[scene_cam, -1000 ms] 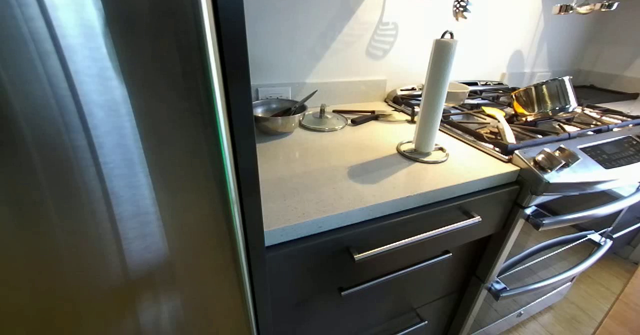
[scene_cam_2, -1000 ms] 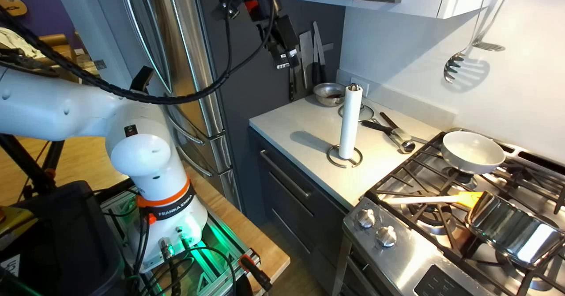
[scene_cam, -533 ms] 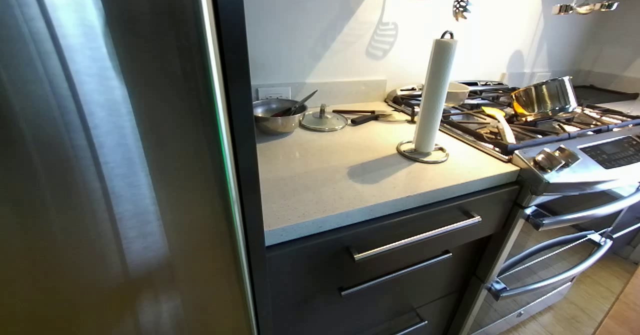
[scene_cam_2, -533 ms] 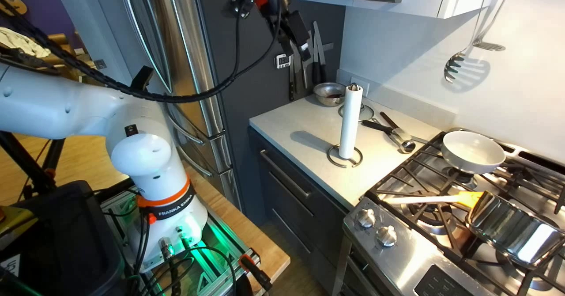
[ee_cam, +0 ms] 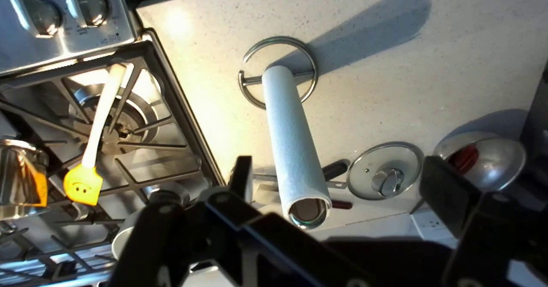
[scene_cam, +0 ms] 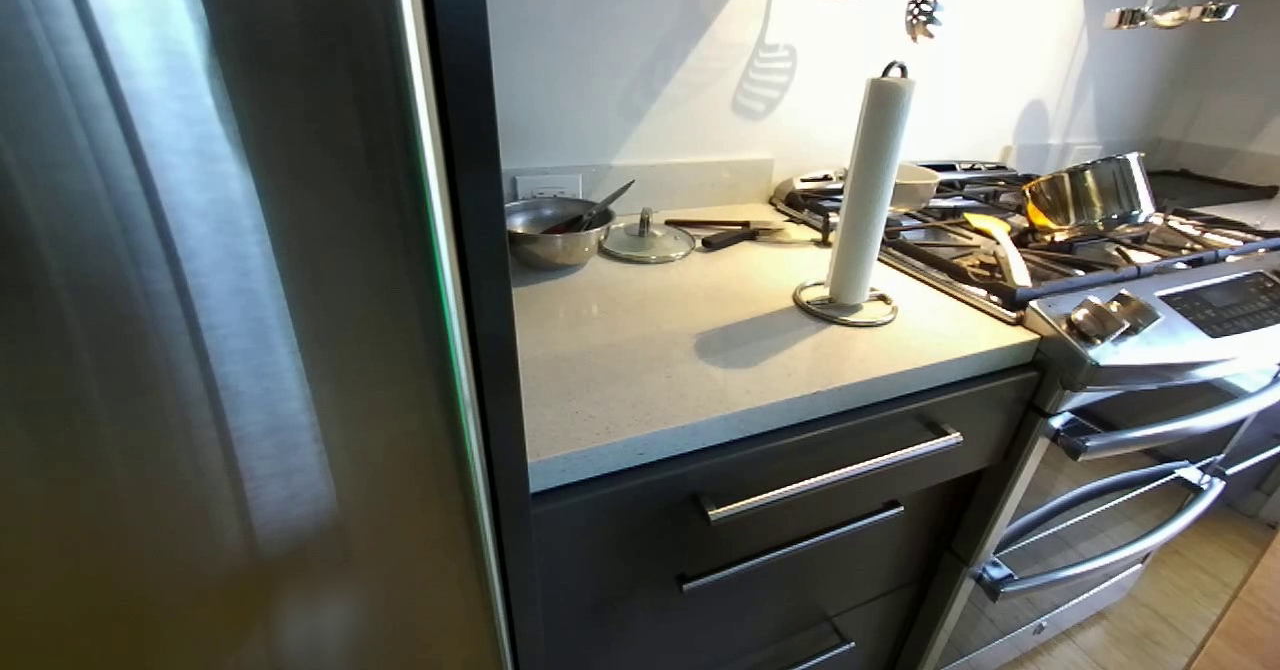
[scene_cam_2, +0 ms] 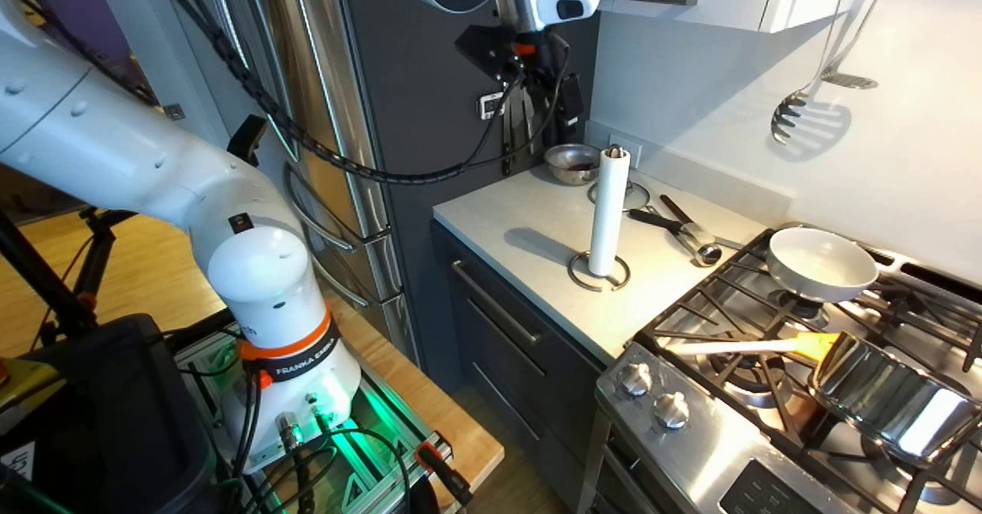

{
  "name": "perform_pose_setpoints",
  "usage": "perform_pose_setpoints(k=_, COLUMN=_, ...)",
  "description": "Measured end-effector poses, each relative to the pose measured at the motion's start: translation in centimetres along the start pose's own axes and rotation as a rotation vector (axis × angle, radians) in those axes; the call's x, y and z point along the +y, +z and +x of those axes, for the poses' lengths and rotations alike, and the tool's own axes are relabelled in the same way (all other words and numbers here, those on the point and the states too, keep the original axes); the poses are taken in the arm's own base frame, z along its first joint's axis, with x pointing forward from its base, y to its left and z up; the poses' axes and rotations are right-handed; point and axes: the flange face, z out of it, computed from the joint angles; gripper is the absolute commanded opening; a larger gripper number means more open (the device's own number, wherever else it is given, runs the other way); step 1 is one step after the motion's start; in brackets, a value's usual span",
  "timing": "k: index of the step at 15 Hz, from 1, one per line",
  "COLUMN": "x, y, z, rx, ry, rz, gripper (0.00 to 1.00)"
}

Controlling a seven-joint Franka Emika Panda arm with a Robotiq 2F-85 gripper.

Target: Remove the paper towel from the stand and put it on the cupboard to the left

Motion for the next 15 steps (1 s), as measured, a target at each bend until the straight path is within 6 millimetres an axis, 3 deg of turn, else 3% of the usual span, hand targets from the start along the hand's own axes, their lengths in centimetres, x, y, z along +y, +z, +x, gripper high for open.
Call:
perform_pose_setpoints(k=3, x=-0.3, y=2.7, z=2.5, rx=-0.071, ry=-0.014, rz=-0.031, gripper=1.0)
perform_pose_setpoints(k=7, x=-0.1, y=4.6, z=5.3, rx=-0.098, ry=-0.055, rz=-0.055, gripper=1.0)
perform_pose_setpoints(k=15, x=1.6, y=7.4, z=8.4, rx=-0.136, ry=-0.17, rz=-0.068, gripper=1.0)
